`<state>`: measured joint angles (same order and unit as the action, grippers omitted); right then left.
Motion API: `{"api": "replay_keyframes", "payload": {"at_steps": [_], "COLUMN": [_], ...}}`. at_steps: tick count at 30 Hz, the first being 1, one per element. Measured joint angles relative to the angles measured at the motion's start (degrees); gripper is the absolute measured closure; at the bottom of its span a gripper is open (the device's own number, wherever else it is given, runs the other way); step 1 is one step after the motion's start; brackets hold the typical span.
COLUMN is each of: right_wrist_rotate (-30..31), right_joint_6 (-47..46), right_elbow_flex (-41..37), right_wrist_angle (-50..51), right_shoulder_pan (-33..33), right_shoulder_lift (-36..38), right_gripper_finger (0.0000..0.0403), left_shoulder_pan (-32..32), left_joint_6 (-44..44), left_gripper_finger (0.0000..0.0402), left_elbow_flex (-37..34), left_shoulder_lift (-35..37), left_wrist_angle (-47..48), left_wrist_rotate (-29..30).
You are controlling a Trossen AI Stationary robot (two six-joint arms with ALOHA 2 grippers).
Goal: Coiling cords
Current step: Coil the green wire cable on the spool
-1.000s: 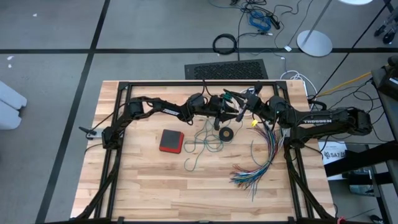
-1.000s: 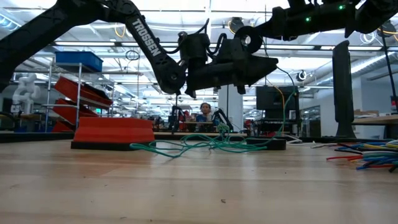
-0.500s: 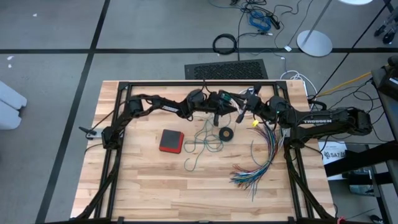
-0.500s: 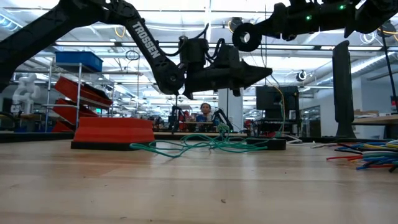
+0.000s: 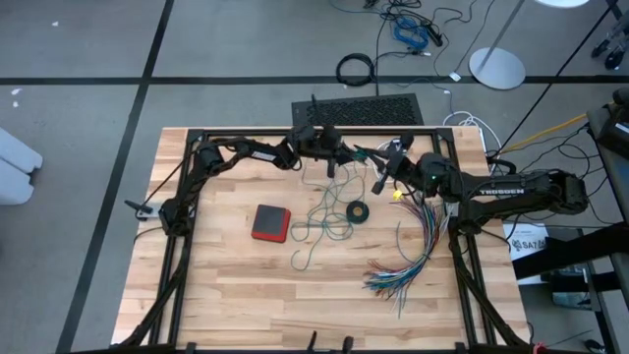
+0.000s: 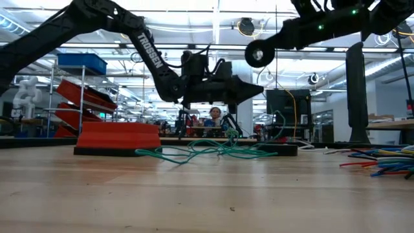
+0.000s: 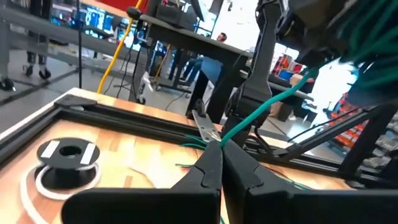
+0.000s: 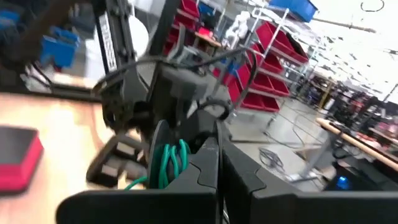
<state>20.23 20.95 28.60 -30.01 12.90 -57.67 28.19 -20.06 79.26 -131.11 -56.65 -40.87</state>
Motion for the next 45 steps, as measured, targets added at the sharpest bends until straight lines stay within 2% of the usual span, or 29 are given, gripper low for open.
{"api": "replay_keyframes", "payload": {"at_steps": [11,16,20,26,36,45], "right_wrist_rotate": [8.39,9.07,11.37,16.0,17.3,20.05], "right_joint_6": [5.58,7.4,8.38,9.99,10.16,10.2], "right_elbow_flex": [0.0,0.0,0.0,0.0,0.02,0.04], "right_wrist_angle": [11.78,14.03,15.16,14.34,10.2,0.06], "right_shoulder_pan": [0.27,1.14,1.4,1.43,1.51,1.98], "right_shoulder_lift": [0.0,-0.32,-1.3,-4.28,-10.26,-17.18], "right_gripper_finger": [0.0403,0.0403,0.0403,0.0403,0.0403,0.0403], "left_shoulder_pan": [3.41,3.67,3.6,3.34,3.34,2.51], "left_joint_6": [-9.07,-12.41,-12.63,-13.3,-18.15,-23.25], "left_gripper_finger": [0.0401,0.0401,0.0401,0.0401,0.0402,0.0402], "left_elbow_flex": [1.17,3.17,5.35,6.73,6.78,6.78], "left_shoulder_lift": [0.0,0.0,0.0,0.0,0.0,-0.02], "left_wrist_angle": [0.59,1.03,6.47,11.59,11.49,11.37], "left_wrist_rotate": [-9.33,-12.43,-14.52,-16.32,-17.29,-15.3]}}
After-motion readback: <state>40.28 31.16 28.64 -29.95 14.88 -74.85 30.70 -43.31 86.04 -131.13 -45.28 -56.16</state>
